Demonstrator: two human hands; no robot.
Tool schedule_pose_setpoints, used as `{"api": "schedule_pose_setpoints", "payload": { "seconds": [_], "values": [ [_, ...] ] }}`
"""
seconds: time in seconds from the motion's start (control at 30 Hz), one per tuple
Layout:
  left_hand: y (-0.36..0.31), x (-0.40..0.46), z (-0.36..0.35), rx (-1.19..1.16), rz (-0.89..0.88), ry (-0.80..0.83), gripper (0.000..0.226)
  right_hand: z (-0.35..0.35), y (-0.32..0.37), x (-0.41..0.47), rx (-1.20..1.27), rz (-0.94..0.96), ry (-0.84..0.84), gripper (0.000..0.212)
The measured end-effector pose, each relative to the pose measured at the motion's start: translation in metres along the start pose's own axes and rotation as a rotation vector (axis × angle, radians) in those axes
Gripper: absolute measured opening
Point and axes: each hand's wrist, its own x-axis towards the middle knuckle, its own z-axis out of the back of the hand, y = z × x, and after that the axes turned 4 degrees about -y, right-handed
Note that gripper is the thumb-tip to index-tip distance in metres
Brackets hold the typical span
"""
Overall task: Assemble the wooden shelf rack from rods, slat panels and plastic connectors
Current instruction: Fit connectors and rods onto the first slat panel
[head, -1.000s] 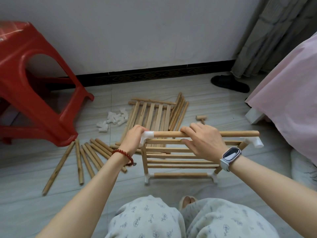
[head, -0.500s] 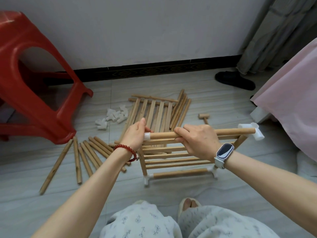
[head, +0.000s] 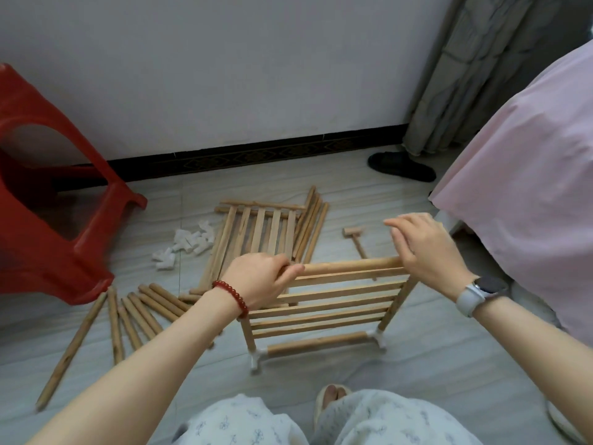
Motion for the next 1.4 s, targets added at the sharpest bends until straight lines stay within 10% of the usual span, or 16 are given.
{"api": "schedule_pose_setpoints", "payload": {
  "seconds": [0.2,0.8,1.4],
  "values": [
    [-0.036,0.033,-0.005,-0.034,-0.146,0.085,0.032,0.022,-0.042,-0.020,0.405,-0.446,0.314,0.036],
    [-0.052,0.055,-0.012,0.055,-0.131,-0.016,0.028,0.014,-0.034,-0.019,0.019,-0.338,0.412,0.035],
    [-0.006,0.018,-0.011,0.173,-0.109,-0.119,0.032,-0.013,0.023,-0.002,0.127,-0.179,0.364,0.033]
  ]
}}
